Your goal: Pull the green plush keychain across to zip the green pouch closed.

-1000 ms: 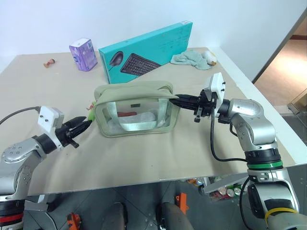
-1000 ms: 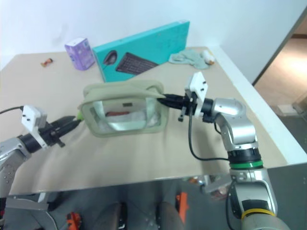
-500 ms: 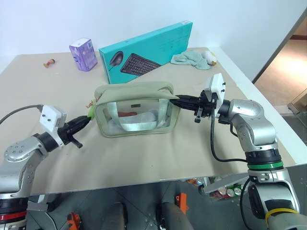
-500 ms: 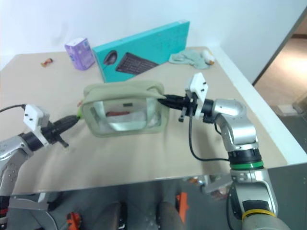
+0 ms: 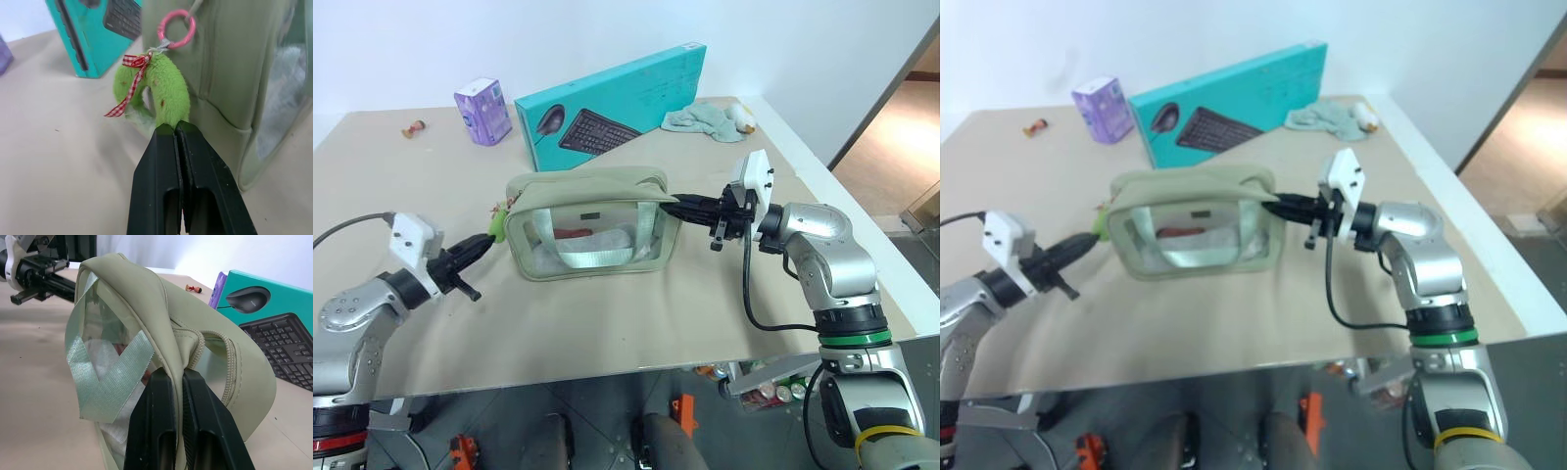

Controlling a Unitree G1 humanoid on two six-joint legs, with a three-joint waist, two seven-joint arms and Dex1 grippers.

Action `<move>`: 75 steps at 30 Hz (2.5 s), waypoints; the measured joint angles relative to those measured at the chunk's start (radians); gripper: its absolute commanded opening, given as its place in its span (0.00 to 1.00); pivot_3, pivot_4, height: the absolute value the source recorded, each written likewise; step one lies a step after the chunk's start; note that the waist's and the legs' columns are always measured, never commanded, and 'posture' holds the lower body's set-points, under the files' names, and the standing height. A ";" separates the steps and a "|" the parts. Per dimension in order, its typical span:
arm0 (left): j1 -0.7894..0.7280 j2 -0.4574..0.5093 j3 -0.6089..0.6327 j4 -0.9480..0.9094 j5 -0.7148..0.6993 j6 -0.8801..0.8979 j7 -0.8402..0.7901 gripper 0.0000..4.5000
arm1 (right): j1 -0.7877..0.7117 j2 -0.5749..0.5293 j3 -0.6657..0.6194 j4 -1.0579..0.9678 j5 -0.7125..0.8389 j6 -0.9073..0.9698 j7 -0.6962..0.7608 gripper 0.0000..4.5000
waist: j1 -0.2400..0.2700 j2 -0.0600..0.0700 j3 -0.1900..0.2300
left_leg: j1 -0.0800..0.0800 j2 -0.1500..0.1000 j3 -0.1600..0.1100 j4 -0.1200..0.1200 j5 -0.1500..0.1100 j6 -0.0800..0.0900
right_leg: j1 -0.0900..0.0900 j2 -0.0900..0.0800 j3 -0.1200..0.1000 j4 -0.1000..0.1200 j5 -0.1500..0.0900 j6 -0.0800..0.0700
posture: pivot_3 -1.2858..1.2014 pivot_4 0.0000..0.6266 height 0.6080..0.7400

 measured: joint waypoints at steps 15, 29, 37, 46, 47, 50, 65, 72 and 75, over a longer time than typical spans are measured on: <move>-0.140 0.081 0.031 -0.171 -0.096 0.136 0.038 0.01 | -0.001 0.001 0.001 0.000 -0.007 -0.005 0.000 0.00 | 0.000 0.000 0.000 | 0.000 0.000 0.000 0.000 0.000 0.000 | 0.000 0.001 0.001 0.000 0.000 0.001 | 0.52 0.24 1.00; -0.368 0.101 -0.164 -0.147 -0.064 0.154 -0.089 0.01 | 0.004 0.001 0.004 -0.004 -0.015 -0.011 -0.019 0.00 | 0.000 0.000 0.000 | 0.000 0.000 0.000 0.001 0.000 0.000 | 0.000 0.003 0.003 0.000 0.001 0.002 | 0.52 0.24 1.00; -0.452 0.088 -0.199 -0.129 -0.023 0.134 -0.110 0.01 | 0.010 -0.004 0.003 -0.009 -0.015 -0.011 -0.027 0.00 | 0.000 0.000 0.000 | 0.000 0.000 0.000 0.001 0.000 0.000 | 0.000 0.003 0.004 0.000 0.001 0.003 | 0.52 0.24 1.00; -0.528 0.040 -0.155 -0.113 -0.110 0.207 -0.045 0.01 | 0.012 -0.006 0.003 -0.011 -0.015 -0.011 -0.036 0.00 | -0.001 -0.001 0.000 | -0.001 0.000 0.000 0.002 0.000 0.000 | 0.001 0.004 0.004 0.000 0.002 0.004 | 0.52 0.24 1.00; -0.529 0.040 -0.150 -0.114 -0.119 0.218 -0.042 0.01 | 0.012 -0.006 0.003 -0.011 -0.015 -0.011 -0.035 0.00 | -0.001 -0.001 0.000 | -0.001 0.000 0.000 0.002 0.000 0.000 | 0.001 0.004 0.004 0.000 0.002 0.004 | 0.52 0.24 1.00; -0.529 0.040 -0.149 -0.131 -0.136 0.236 -0.037 0.01 | 0.012 -0.006 0.003 -0.011 -0.015 -0.011 -0.035 0.00 | 0.000 -0.001 0.000 | -0.001 0.000 0.000 0.002 0.000 0.000 | 0.001 0.004 0.004 0.000 0.002 0.004 | 0.52 0.24 1.00; -0.552 -0.034 -0.275 -0.162 -0.088 0.232 -0.026 0.01 | 0.010 -0.004 0.003 -0.008 -0.016 -0.012 -0.029 0.00 | 0.000 -0.001 0.000 | -0.001 0.000 0.000 0.003 0.000 0.000 | 0.001 0.004 0.005 0.000 0.003 0.004 | 0.52 0.24 1.00; -0.602 -0.063 -0.308 -0.140 -0.055 0.225 -0.048 0.01 | 0.010 -0.005 0.003 -0.008 -0.016 -0.012 -0.035 0.00 | -0.001 -0.001 0.000 | -0.001 -0.001 0.000 0.003 0.000 0.000 | 0.001 0.004 0.006 0.000 0.003 0.005 | 0.52 0.24 1.00; -0.602 -0.067 -0.327 -0.130 -0.032 0.215 -0.058 0.01 | 0.010 -0.005 0.003 -0.008 -0.016 -0.012 -0.037 0.00 | 0.000 -0.001 0.000 | -0.001 -0.001 0.000 0.003 0.000 0.000 | 0.001 0.004 0.005 0.000 0.003 0.005 | 0.52 0.24 1.00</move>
